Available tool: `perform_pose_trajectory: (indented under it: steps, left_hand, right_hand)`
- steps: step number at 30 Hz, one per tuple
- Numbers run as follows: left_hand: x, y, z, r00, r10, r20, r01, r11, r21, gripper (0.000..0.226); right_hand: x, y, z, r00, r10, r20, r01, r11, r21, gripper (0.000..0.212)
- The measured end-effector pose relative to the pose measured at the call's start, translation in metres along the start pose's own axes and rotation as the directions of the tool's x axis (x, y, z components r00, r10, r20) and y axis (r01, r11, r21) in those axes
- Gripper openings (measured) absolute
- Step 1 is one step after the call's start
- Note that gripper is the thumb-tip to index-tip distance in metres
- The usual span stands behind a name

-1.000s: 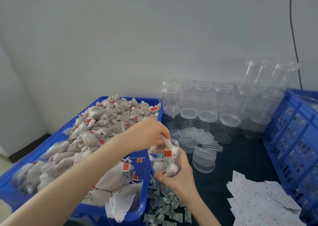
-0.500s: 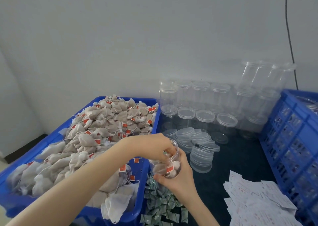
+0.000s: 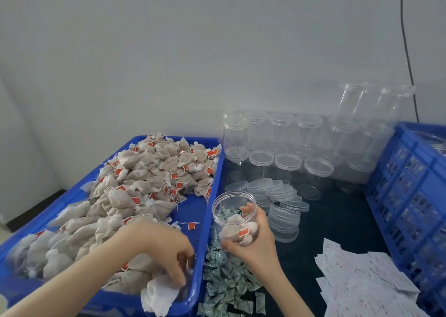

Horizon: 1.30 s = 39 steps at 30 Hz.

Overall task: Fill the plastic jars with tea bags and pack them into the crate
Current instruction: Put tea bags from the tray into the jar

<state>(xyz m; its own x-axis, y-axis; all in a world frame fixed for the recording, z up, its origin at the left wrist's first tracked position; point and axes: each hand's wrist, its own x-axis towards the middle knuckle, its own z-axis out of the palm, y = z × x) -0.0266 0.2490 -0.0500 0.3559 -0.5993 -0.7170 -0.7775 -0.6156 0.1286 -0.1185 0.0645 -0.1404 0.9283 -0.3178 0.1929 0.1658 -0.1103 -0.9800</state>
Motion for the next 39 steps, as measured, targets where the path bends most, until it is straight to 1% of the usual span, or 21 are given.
perform_pose_trajectory:
  steps: [1,2,5,7,12,15,18,21,23,26,29,30,31,32,33,36,39]
  left_hand:
    - [0.004,0.001,0.005,0.999,0.008,0.036,-0.008,1.0,0.02,0.04]
    - [0.007,0.001,0.01,0.999,0.019,0.032,-0.02,0.998,0.051,0.038]
    - [0.015,0.0,0.019,0.999,0.048,-0.026,-0.045,0.994,0.102,0.028]
    - [0.015,-0.002,0.022,0.997,0.058,-0.052,-0.053,0.994,0.094,0.021]
    - [0.012,-0.005,0.018,0.988,0.055,-0.147,-0.055,0.998,0.003,0.02]
    - [0.005,-0.008,0.009,0.968,0.056,-0.246,-0.08,0.993,-0.086,0.01]
    - [-0.004,-0.009,-0.007,0.91,0.069,-0.409,-0.144,0.977,-0.155,0.006]
    - [-0.013,-0.01,-0.029,0.826,0.043,-0.562,-0.152,0.977,-0.149,0.014]
    - [-0.02,-0.009,-0.045,0.74,0.015,-0.673,-0.138,0.982,-0.13,0.02]
    - [-0.031,-0.003,-0.066,0.559,0.0,-0.829,-0.203,0.969,-0.137,0.025]
    - [-0.034,0.01,-0.081,0.37,-0.001,-0.929,-0.304,0.945,-0.122,0.014]
    - [-0.033,0.015,-0.085,0.321,0.005,-0.947,-0.326,0.939,-0.105,0.01]
    - [-0.03,0.02,-0.087,0.289,0.02,-0.957,-0.345,0.935,-0.085,0.008]
    - [-0.027,0.024,-0.089,0.279,0.046,-0.959,-0.355,0.933,-0.059,0.008]
    - [-0.022,0.028,-0.089,0.292,0.081,-0.953,-0.36,0.933,-0.031,0.008]
    - [-0.005,0.037,-0.084,0.392,0.185,-0.901,-0.376,0.926,0.027,0.006]
    - [0.012,0.043,-0.075,0.518,0.215,-0.828,-0.358,0.934,0.019,0.007]
  right_hand:
    - [0.0,0.0,0.0,1.0,-0.002,0.0,0.002,1.0,0.001,0.08]
    - [-0.001,0.001,0.0,1.0,-0.002,-0.001,0.002,1.0,0.003,0.082]
    - [-0.001,0.002,0.0,1.0,0.003,-0.004,-0.003,1.0,0.007,0.084]
    - [-0.001,0.002,0.0,1.0,0.002,-0.003,-0.002,1.0,0.004,0.084]
    - [-0.002,0.003,-0.001,1.0,0.005,-0.005,-0.005,1.0,-0.005,0.084]
    - [-0.002,0.003,-0.002,1.0,0.003,-0.006,-0.003,1.0,-0.013,0.083]
    - [-0.002,0.002,-0.002,1.0,0.001,-0.006,-0.001,1.0,-0.012,0.08]
    - [-0.003,0.002,0.0,1.0,0.007,0.005,-0.007,1.0,0.009,0.082]
    - [-0.003,0.003,0.001,1.0,0.017,0.014,-0.017,1.0,0.026,0.083]
    - [-0.003,0.004,0.004,1.0,0.015,0.02,-0.016,0.999,0.03,0.082]
    - [-0.003,0.004,0.007,1.0,0.01,0.017,-0.01,1.0,0.024,0.077]
    - [-0.002,0.004,0.007,1.0,0.005,0.021,-0.006,1.0,0.022,0.076]
    - [-0.002,0.004,0.008,1.0,0.002,0.026,-0.003,1.0,0.025,0.077]
    - [-0.001,0.004,0.009,1.0,0.001,0.028,-0.001,1.0,0.029,0.078]
    - [-0.001,0.004,0.009,1.0,-0.002,0.029,0.001,1.0,0.031,0.08]
    - [0.001,0.002,0.009,0.999,-0.022,0.028,0.021,0.999,0.032,0.084]
    - [0.003,0.001,0.007,1.0,-0.021,0.018,0.02,0.998,0.051,0.085]
